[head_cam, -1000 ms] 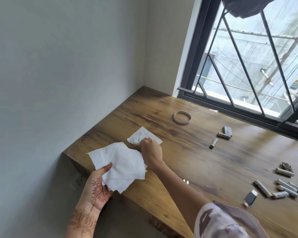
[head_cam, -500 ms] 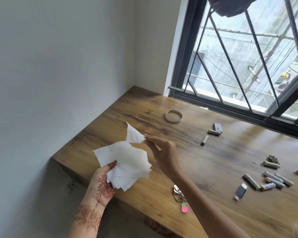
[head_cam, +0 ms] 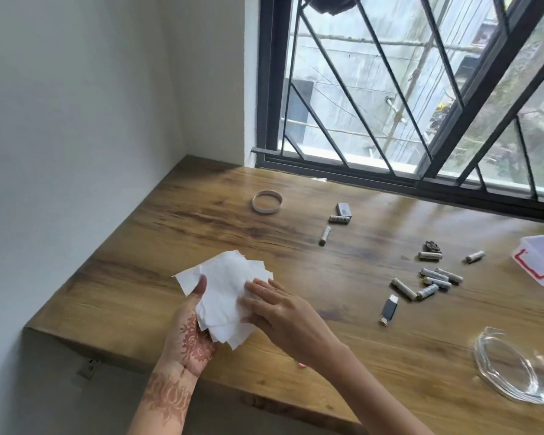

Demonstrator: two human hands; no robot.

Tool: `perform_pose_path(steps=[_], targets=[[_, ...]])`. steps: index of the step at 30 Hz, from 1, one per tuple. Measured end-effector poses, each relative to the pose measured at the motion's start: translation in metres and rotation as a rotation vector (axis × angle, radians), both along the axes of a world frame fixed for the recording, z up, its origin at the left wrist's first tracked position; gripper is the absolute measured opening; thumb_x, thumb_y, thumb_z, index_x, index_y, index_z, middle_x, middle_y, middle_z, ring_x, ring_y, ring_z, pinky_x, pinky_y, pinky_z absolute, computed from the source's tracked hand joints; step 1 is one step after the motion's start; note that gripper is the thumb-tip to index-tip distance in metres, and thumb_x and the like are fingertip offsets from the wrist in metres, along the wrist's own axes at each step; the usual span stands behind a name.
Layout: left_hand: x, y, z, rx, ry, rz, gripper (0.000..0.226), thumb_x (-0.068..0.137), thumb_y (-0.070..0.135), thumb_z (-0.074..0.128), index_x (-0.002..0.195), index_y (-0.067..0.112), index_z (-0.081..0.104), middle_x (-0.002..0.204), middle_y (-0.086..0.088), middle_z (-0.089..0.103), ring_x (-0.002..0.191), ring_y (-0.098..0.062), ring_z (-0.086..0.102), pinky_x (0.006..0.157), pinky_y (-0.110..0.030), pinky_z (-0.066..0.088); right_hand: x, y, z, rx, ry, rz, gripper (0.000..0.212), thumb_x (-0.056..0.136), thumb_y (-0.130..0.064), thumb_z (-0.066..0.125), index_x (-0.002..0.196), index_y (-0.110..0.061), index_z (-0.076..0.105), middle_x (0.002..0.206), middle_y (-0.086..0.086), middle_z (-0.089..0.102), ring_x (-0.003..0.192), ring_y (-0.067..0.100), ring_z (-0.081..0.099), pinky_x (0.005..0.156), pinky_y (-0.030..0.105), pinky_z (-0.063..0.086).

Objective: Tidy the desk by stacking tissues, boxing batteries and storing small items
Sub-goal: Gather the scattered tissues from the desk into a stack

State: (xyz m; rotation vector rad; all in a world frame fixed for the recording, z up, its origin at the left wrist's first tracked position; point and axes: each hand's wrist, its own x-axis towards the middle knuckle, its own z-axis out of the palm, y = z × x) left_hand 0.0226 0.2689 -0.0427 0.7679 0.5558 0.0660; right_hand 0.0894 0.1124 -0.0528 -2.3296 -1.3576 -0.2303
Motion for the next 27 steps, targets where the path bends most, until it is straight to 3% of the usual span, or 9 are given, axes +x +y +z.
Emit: perform_pose_path(steps=[2,4,9,12,17,19,22,24,27], targets=[[0.022,-0.014,0.014,-0.045,0.039,-0.062,0.028,0.091,0.025,0.049,0.108,0.005,0.058,0.086,-0.016,0.073,0.074,-0.030,0.070,0.059,-0.042,0.059,0.001,-0.008,0.001,0.004,0.017,-0.046,0.036,0.091,-0.035,0.043,0.116,-0.015,0.062,0.128,0.010,0.058,0.121,0.022,0.052,0.103,0.040,0.041],[0.025,-0.017,0.010,-0.064,0.041,-0.091,0.025,0.091,0.017,0.048,0.107,0.002,0.059,0.080,-0.016,0.073,0.066,-0.027,0.071,0.052,-0.038,0.058,-0.001,-0.019,0.005,-0.012,0.027,-0.105,0.037,0.092,-0.036,0.043,0.116,-0.015,0.061,0.128,0.010,0.058,0.122,0.021,0.052,0.106,0.039,0.038],[0.036,-0.040,0.013,-0.126,0.044,-0.248,0.034,0.085,0.017,0.050,0.113,-0.001,0.060,0.098,-0.020,0.071,0.078,-0.029,0.071,0.068,-0.044,0.058,-0.004,-0.045,0.016,0.092,0.053,-0.261,0.039,0.094,-0.039,0.042,0.116,-0.013,0.061,0.128,0.009,0.058,0.123,0.020,0.050,0.111,0.034,0.031],[0.049,-0.058,0.011,-0.147,0.022,-0.320,0.030,0.087,0.015,0.048,0.103,-0.001,0.067,0.094,-0.020,0.072,0.075,-0.028,0.071,0.060,-0.041,0.059,-0.004,-0.069,0.024,0.111,0.097,-0.347,0.043,0.095,-0.041,0.039,0.117,-0.012,0.061,0.128,0.009,0.058,0.126,0.019,0.047,0.112,0.032,0.028],[0.069,-0.102,0.013,-0.159,0.010,-0.412,0.027,0.078,0.015,0.053,0.090,0.002,0.074,0.096,-0.019,0.072,0.081,-0.030,0.071,0.061,-0.044,0.059,-0.004,-0.122,0.029,0.156,0.157,-0.512,0.051,0.095,-0.046,0.032,0.122,-0.011,0.058,0.132,0.008,0.054,0.131,0.016,0.040,0.114,0.033,0.024],[0.076,-0.126,0.013,-0.156,0.013,-0.434,0.029,0.083,0.014,0.052,0.103,0.004,0.071,0.106,-0.018,0.069,0.092,-0.032,0.068,0.072,-0.048,0.057,-0.003,-0.147,0.029,0.196,0.175,-0.562,0.055,0.095,-0.049,0.030,0.122,-0.010,0.057,0.133,0.008,0.053,0.132,0.014,0.038,0.114,0.029,0.020],[0.087,-0.163,0.012,-0.154,-0.004,-0.423,0.029,0.089,0.010,0.047,0.085,0.007,0.075,0.090,-0.012,0.074,0.076,-0.024,0.072,0.058,-0.038,0.059,0.001,-0.190,0.031,0.248,0.211,-0.617,0.061,0.093,-0.053,0.027,0.123,-0.009,0.057,0.134,0.008,0.051,0.132,0.011,0.036,0.113,0.023,0.017],[0.094,-0.195,0.013,-0.138,0.011,-0.418,0.033,0.090,0.008,0.047,0.076,0.009,0.077,0.085,-0.010,0.074,0.071,-0.022,0.072,0.056,-0.037,0.059,0.004,-0.223,0.031,0.260,0.226,-0.644,0.062,0.092,-0.055,0.027,0.124,-0.010,0.057,0.135,0.006,0.051,0.132,0.008,0.034,0.113,0.023,0.018],[0.101,-0.242,0.015,-0.159,-0.020,-0.441,0.023,0.085,0.009,0.052,0.094,0.006,0.073,0.102,-0.012,0.071,0.080,-0.025,0.071,0.069,-0.043,0.058,0.011,-0.276,0.031,0.302,0.232,-0.686,0.058,0.092,-0.053,0.030,0.122,-0.012,0.059,0.133,0.003,0.054,0.130,0.007,0.038,0.113,0.028,0.022]])
